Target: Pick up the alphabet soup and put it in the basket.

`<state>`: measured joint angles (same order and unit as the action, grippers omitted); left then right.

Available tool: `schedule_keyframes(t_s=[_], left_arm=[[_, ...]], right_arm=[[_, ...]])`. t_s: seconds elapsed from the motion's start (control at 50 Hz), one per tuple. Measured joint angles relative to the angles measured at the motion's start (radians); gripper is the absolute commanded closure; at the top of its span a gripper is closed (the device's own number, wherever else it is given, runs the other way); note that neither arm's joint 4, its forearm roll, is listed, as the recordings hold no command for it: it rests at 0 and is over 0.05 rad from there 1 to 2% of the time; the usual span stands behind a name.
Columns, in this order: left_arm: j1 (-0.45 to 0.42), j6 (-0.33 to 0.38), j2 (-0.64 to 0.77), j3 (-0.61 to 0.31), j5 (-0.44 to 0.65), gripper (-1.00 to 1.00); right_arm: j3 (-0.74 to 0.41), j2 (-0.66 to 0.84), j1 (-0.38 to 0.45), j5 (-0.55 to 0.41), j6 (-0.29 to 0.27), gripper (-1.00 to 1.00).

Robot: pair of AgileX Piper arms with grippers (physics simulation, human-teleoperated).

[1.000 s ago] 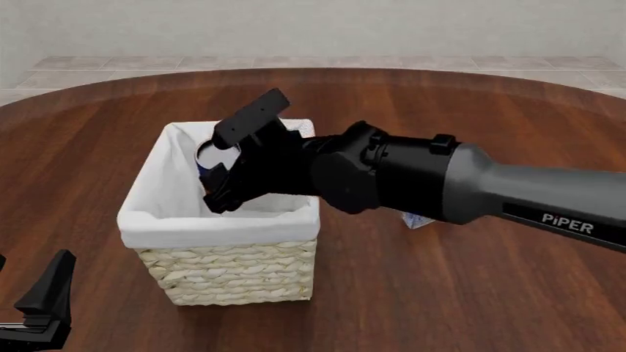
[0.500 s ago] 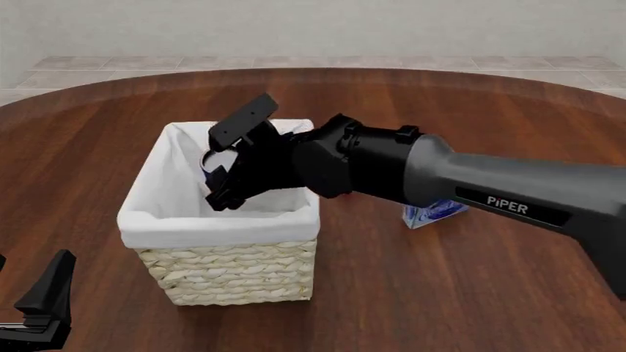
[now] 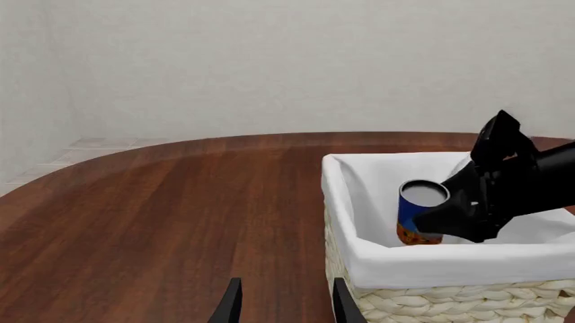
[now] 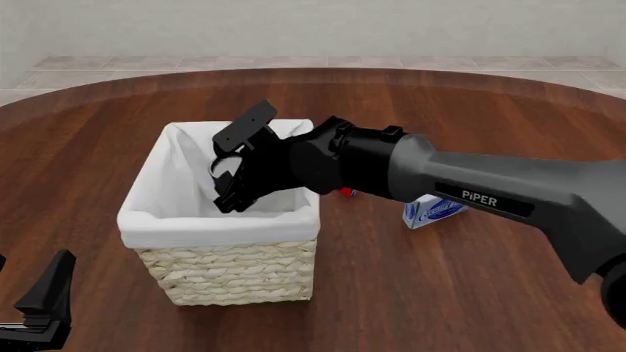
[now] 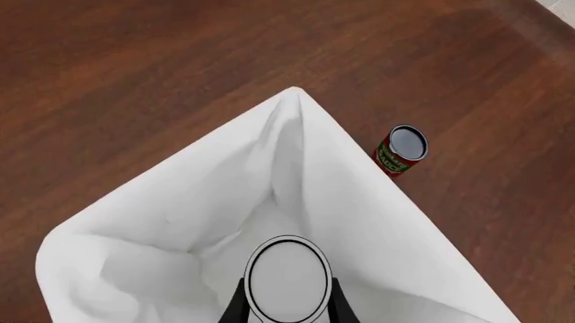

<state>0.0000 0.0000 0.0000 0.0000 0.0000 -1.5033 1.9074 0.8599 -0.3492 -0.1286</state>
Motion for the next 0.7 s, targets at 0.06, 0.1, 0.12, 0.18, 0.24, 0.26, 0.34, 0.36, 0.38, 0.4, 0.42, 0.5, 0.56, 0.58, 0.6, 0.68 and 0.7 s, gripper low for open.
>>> schedule_keyframes(t_s=[0.06,0.1,0.12,0.18,0.24,0.26,0.34,0.36,0.38,0.4,0.42,0.5,0.56,0.58,0.6,0.68,0.7], left_arm=[[0.0,0.0,0.0,0.0,0.0,-1.0],[0.0,0.0,0.0,0.0,0.0,-1.0],[0.0,0.0,0.0,0.0,0.0,-1.0],[0.0,0.0,0.0,0.0,0.0,-1.0],[0.0,0.0,0.0,0.0,0.0,-1.0],[0.0,0.0,0.0,0.0,0.0,-1.0],[0.0,0.0,0.0,0.0,0.0,-1.0],[0.0,0.0,0.0,0.0,0.0,-1.0],[0.0,0.0,0.0,0.0,0.0,-1.0],[0.0,0.0,0.0,0.0,0.0,-1.0],[0.0,0.0,0.0,0.0,0.0,-1.0],[0.0,0.0,0.0,0.0,0.0,-1.0],[0.0,0.0,0.0,0.0,0.0,-1.0],[0.0,0.0,0.0,0.0,0.0,-1.0],[0.0,0.0,0.0,0.0,0.0,-1.0],[0.0,0.0,0.0,0.0,0.0,-1.0],[0.0,0.0,0.0,0.0,0.0,-1.0]], right_arm=[[-0.003,0.0,0.0,-0.001,0.003,-1.0],[-0.004,-0.001,0.0,-0.001,0.005,-1.0],[-0.005,-0.001,0.001,-0.001,0.005,-1.0],[-0.006,-0.002,0.001,-0.001,0.007,-1.0],[-0.006,-0.003,0.002,-0.001,0.009,-1.0],[-0.006,-0.004,0.002,-0.001,0.009,-1.0],[-0.004,-0.006,0.004,0.001,0.011,-1.0],[-0.004,-0.007,0.004,0.001,0.011,-1.0],[-0.003,-0.008,0.005,0.001,0.011,-1.0],[-0.002,-0.009,0.006,0.002,0.011,-1.0],[-0.002,-0.01,0.006,0.002,0.011,-1.0],[0.002,-0.016,0.009,0.003,0.011,-1.0],[0.003,-0.022,0.012,0.003,0.01,-1.0],[0.003,-0.024,0.012,0.003,0.01,-1.0],[0.003,-0.026,0.013,0.003,0.009,-1.0],[0.002,-0.037,0.016,0.003,0.007,-1.0],[0.001,-0.04,0.016,0.002,0.007,-1.0]])
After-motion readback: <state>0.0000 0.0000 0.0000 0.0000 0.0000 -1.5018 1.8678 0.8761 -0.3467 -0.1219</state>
